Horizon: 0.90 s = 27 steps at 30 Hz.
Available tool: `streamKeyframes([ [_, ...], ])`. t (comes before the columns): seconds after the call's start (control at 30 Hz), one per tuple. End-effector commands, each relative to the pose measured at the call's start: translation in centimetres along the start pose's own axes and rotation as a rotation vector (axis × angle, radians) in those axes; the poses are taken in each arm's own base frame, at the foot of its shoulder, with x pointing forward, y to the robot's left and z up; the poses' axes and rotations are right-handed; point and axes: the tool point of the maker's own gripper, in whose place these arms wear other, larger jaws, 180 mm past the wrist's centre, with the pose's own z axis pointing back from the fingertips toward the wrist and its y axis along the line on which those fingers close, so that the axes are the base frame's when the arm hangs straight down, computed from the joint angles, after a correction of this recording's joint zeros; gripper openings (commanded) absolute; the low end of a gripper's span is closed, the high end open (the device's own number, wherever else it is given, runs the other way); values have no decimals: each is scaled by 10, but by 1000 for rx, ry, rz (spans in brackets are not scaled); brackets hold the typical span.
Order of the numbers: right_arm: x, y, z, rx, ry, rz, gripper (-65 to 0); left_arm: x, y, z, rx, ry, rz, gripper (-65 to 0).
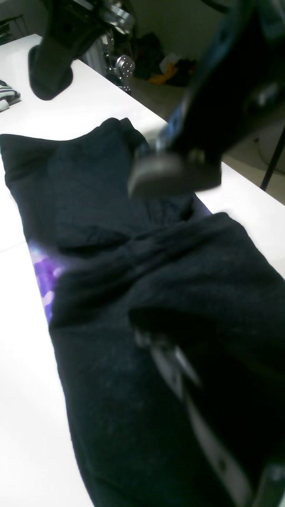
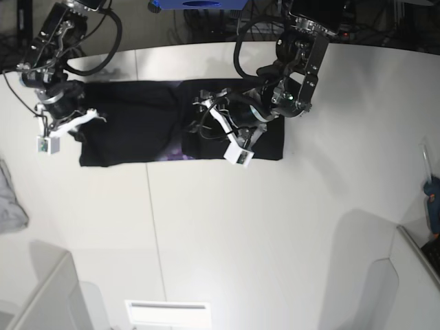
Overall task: Fold the T-shirt properly
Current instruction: 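Lay the folded end down and open the left gripper, then move the left gripper to the folded edge and grasp it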
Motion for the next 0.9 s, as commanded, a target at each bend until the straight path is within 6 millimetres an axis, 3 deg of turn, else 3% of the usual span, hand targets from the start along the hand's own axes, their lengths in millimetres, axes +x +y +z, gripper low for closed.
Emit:
streamKeyframes([
  [0.0,15,0,3,3,-52,7,-650,13,-9,1,-30,-40,-10,-171],
  [0.07,15,0,3,3,-52,7,-650,13,-11,0,-36,-40,-9,-132],
  [0.23,15,0,3,3,-53,8,-650,19,-14,5,-38,-63,-16,-132],
  [0.33,16,0,4,3,-54,9,-650,31,-19,19,-40,-109,-49,-151],
  [0.4,11,1,3,4,-22,10,-650,31,-3,36,7,-136,-37,-265],
  [0.47,5,2,2,9,35,17,-650,36,22,57,80,-184,0,-461],
  [0.5,5,3,2,11,53,20,-596,34,39,67,126,-199,30,-579],
  [0.53,5,3,1,13,64,22,-501,35,56,78,175,-220,59,-650],
  [0.63,8,4,0,15,64,25,-303,29,98,110,297,-255,123,-650],
  [0.67,11,5,-1,17,60,26,-266,25,111,122,340,-254,130,-650],
  [0.87,8,1,-12,23,86,-8,-254,5,151,173,465,-242,80,-650],
])
